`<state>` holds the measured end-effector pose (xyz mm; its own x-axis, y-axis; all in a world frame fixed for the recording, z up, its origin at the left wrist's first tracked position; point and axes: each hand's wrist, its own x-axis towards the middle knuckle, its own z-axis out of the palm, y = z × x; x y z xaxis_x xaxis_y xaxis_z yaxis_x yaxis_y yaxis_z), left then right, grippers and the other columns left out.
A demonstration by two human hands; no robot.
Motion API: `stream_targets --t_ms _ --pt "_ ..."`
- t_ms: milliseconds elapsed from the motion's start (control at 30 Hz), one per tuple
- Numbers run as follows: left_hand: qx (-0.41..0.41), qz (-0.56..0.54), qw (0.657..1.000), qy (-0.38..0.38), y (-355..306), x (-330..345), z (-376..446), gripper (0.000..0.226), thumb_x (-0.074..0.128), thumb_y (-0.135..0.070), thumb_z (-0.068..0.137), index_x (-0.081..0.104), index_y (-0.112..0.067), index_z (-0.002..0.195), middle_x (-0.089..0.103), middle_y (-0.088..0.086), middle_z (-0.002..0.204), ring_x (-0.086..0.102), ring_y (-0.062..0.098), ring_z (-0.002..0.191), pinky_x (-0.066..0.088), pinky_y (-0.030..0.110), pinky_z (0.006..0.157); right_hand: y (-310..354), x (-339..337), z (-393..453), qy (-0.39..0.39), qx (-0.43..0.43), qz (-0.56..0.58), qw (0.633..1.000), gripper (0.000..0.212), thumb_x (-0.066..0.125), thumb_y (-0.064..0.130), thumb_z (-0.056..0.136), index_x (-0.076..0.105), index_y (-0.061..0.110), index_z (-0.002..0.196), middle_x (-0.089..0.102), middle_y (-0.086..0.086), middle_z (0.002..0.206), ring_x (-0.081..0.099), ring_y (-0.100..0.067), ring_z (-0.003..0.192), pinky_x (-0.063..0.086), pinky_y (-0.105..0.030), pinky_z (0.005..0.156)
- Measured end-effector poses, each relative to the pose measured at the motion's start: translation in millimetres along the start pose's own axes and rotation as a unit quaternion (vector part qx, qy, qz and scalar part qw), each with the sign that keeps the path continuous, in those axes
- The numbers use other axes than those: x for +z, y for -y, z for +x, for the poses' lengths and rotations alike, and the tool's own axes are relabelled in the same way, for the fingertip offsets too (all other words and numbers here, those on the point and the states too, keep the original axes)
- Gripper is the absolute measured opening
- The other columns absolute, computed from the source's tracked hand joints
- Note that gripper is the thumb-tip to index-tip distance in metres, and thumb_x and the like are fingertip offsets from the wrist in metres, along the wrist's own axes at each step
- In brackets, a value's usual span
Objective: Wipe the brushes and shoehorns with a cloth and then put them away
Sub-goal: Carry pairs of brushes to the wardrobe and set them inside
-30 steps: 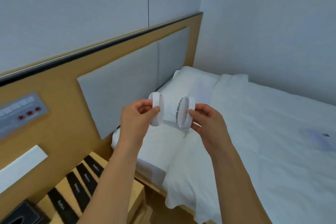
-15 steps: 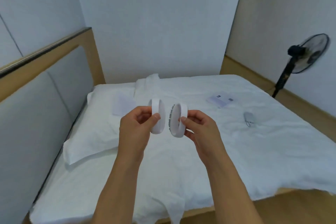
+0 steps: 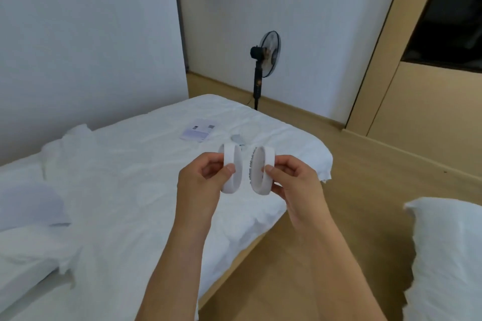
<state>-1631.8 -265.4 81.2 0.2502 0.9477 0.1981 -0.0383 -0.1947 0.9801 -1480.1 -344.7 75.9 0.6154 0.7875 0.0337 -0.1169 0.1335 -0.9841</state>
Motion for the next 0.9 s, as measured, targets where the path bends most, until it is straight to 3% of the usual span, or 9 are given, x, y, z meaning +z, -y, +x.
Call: stream_targets --t_ms 233,400,567,767,900 --pt "0.024 0.011 0.997 0.075 -5.9 93.1 1.2 0.016 0.073 -0.019 0.084 0.073 -0.033 0.093 0.074 -0.017 0.092 0.068 0.000 0.085 0.058 0.030 0.076 17.0 -87.2 16.0 -0.064 -0.032 -0.008 0.997 0.011 0.071 0.005 0.088 0.072 0.006 0.099 0.074 -0.021 0.098 0.070 -0.039 0.095 0.056 -0.037 0.077" --pt "0.055 0.012 0.993 0.102 -11.3 167.4 5.6 0.019 0.073 -0.020 0.086 0.072 -0.038 0.092 0.073 -0.019 0.091 0.069 -0.001 0.085 0.056 0.022 0.070 34.0 -149.8 38.2 -0.075 -0.053 -0.013 0.996 0.010 0.072 0.005 0.088 0.073 0.010 0.097 0.075 -0.006 0.083 0.067 -0.012 0.071 0.050 -0.020 0.061" --pt "0.077 0.009 0.990 0.119 -12.7 249.7 5.8 0.027 0.074 -0.023 0.085 0.069 -0.049 0.086 0.071 -0.025 0.088 0.067 -0.005 0.083 0.054 0.014 0.062 45.0 -222.3 58.7 -0.095 -0.081 -0.021 0.992 0.013 0.072 0.007 0.088 0.075 0.017 0.096 0.077 -0.008 0.091 0.071 -0.019 0.081 0.056 -0.029 0.071" --pt "0.050 -0.030 0.986 0.159 -7.8 340.2 1.1 0.019 0.074 -0.020 0.085 0.073 -0.035 0.098 0.074 -0.017 0.091 0.069 0.002 0.086 0.058 0.023 0.074 51.0 -307.0 76.8 -0.137 -0.088 -0.019 0.986 0.015 0.071 0.007 0.089 0.074 0.017 0.099 0.077 -0.007 0.094 0.072 -0.025 0.089 0.058 -0.035 0.077" --pt "0.032 -0.030 0.981 0.191 -3.6 391.8 4.1 0.022 0.076 -0.021 0.084 0.074 -0.032 0.102 0.074 -0.018 0.093 0.069 0.005 0.090 0.058 0.020 0.073 53.4 -351.1 88.5 -0.180 -0.090 -0.008 0.979 0.016 0.071 0.005 0.089 0.073 0.013 0.102 0.076 -0.007 0.094 0.071 -0.022 0.088 0.056 -0.041 0.082"
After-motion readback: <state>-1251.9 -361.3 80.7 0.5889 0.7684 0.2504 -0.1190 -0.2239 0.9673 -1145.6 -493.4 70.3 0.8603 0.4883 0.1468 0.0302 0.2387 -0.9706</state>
